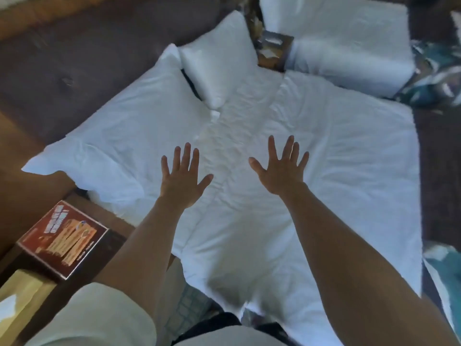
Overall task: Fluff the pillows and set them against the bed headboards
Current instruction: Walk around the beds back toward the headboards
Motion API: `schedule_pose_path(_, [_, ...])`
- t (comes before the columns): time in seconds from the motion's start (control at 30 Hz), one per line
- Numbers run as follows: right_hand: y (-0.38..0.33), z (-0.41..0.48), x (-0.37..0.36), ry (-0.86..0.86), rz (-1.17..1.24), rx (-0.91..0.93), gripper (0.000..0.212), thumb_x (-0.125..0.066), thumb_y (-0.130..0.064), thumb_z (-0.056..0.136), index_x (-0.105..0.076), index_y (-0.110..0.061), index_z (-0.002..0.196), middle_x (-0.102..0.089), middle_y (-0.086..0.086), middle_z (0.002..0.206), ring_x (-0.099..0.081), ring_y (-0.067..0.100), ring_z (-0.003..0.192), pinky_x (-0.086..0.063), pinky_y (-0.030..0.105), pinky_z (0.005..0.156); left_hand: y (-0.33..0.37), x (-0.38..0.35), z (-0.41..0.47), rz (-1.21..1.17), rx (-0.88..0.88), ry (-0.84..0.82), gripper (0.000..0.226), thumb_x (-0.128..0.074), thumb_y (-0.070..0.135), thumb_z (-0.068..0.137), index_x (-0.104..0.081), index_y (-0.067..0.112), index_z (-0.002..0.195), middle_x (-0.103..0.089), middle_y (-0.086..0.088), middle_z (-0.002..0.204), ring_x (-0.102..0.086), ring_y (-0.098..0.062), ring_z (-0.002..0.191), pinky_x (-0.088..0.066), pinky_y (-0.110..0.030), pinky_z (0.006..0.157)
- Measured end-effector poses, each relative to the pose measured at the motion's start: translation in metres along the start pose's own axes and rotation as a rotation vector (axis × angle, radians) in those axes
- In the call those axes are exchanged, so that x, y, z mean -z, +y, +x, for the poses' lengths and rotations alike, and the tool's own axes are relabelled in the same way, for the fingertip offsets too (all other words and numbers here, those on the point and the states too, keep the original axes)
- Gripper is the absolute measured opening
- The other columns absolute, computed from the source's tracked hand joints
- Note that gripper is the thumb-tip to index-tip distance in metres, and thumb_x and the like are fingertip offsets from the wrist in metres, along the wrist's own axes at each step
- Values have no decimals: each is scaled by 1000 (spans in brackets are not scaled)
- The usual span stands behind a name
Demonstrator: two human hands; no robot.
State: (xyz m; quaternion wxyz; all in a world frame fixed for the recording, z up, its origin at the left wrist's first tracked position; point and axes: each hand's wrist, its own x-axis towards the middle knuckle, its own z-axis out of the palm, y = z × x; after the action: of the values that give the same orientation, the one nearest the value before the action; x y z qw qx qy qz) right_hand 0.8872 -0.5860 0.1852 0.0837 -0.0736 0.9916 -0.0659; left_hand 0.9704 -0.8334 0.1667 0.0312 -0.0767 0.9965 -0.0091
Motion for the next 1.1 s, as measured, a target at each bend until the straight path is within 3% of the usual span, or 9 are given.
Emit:
schedule_pose_path(0.2, [33,-90,-52,-35,30,-288,92,-8,-84,88,14,-32,160,22,23,165,13,39,155,9,64,120,27,-46,-20,8,-324,-27,86,-15,69,96,-6,15,162,6,-9,170,3,-33,156,-3,-63,122])
schedule_pose_path(0.33, [54,-159,-75,-78,56,-478,91,-8,-84,88,16,-32,160,23,22,165,12,39,155,9,63,120,59,-60,-37,-11,-522,-74,84,-20,68,98,-6,16,162,7,-8,170,5,-33,156,-1,-63,121])
schedule_pose_path(0.5, [89,-246,-90,-100,122,-747,90,-7,-83,90,18,-32,159,22,21,165,12,38,155,9,63,121,121,-61,-70,4,-731,-102,80,-17,65,100,-3,17,162,10,-8,170,8,-32,156,0,-63,122])
schedule_pose_path(0.7, [130,-340,-95,-54,205,-989,90,-6,-84,89,17,-33,159,23,19,166,15,37,155,12,61,119,205,-66,-122,-4,-994,-103,81,-23,66,99,-12,17,162,2,-9,170,0,-34,156,-5,-64,121])
schedule_pose_path(0.87, [169,-415,-102,5,246,-1154,91,-7,-85,88,12,-34,160,19,19,167,13,37,155,12,62,120,274,-67,-173,38,-1155,-73,89,-9,70,91,-26,15,159,-14,-13,169,-15,-37,154,-15,-66,118])
schedule_pose_path(1.0, [205,-478,-108,54,277,-1284,90,-13,-83,90,7,-32,162,12,20,168,8,36,156,10,61,120,332,-65,-223,70,-1267,-77,82,-20,69,96,-13,19,162,-3,-10,170,-5,-34,156,-7,-62,120])
schedule_pose_path(1.1, [233,-525,-112,85,316,-1370,90,-15,-84,89,5,-34,162,11,20,168,8,35,156,11,60,120,373,-65,-265,104,-1340,-63,88,-10,72,90,-11,21,162,-3,-9,170,-6,-34,156,-7,-62,121])
